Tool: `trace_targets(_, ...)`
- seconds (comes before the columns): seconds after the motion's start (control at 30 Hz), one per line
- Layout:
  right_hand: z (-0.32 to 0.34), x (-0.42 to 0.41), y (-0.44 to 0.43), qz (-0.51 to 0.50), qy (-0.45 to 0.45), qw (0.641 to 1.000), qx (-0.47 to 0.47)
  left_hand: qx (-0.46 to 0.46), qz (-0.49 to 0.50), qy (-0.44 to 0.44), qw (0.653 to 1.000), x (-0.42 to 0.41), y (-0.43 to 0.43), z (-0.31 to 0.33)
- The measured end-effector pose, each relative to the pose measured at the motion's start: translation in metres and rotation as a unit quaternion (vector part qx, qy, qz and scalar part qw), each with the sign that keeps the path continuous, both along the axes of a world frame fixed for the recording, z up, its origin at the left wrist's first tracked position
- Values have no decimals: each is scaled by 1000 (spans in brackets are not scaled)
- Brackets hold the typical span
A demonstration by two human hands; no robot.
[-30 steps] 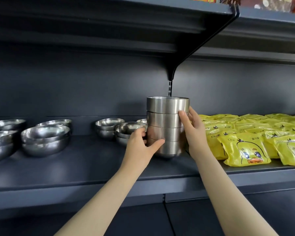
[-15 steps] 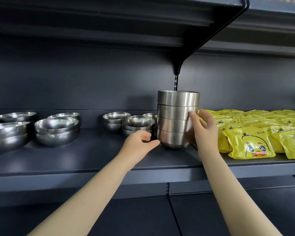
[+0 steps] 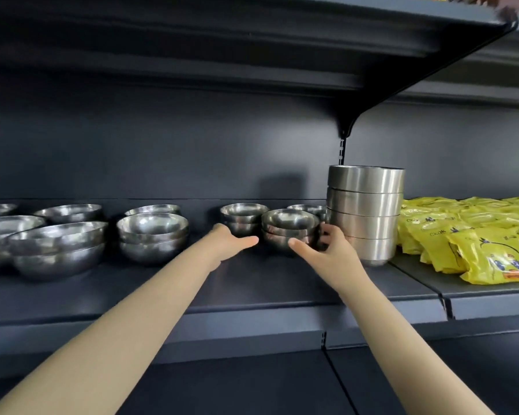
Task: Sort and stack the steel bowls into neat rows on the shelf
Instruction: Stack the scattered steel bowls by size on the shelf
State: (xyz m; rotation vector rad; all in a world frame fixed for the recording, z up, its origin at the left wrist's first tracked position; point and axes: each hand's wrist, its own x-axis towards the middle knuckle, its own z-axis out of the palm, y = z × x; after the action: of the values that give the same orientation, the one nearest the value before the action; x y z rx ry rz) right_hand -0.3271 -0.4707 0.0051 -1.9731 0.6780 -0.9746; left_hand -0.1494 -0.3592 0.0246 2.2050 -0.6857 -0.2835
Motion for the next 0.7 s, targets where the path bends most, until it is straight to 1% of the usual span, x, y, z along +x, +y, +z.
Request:
trace_targets(0.07, 0, 13, 0, -3, 26, 1000, 14, -6, 7, 8, 1000, 10, -10, 3)
trace_targets(0.13, 2, 26, -1, 0, 46, 998, 46, -31, 11, 25, 999, 20, -19, 2)
trace_targets(0.3, 5, 46, -8, -37, 39, 996, 69, -120, 18, 52, 991, 40, -28, 0)
trace_targets(0.4, 1, 55, -11, -75, 62, 995, 31, -152, -16, 68, 986, 52, -35, -2)
trace_targets(0.5, -2, 57, -18, -98, 82, 992, -8, -178, -32, 62, 982, 61, -42, -9)
trace_targets(0.7, -12, 54, -35, -107, 84, 989, -52, -183, -30, 39, 982, 71, -57, -18)
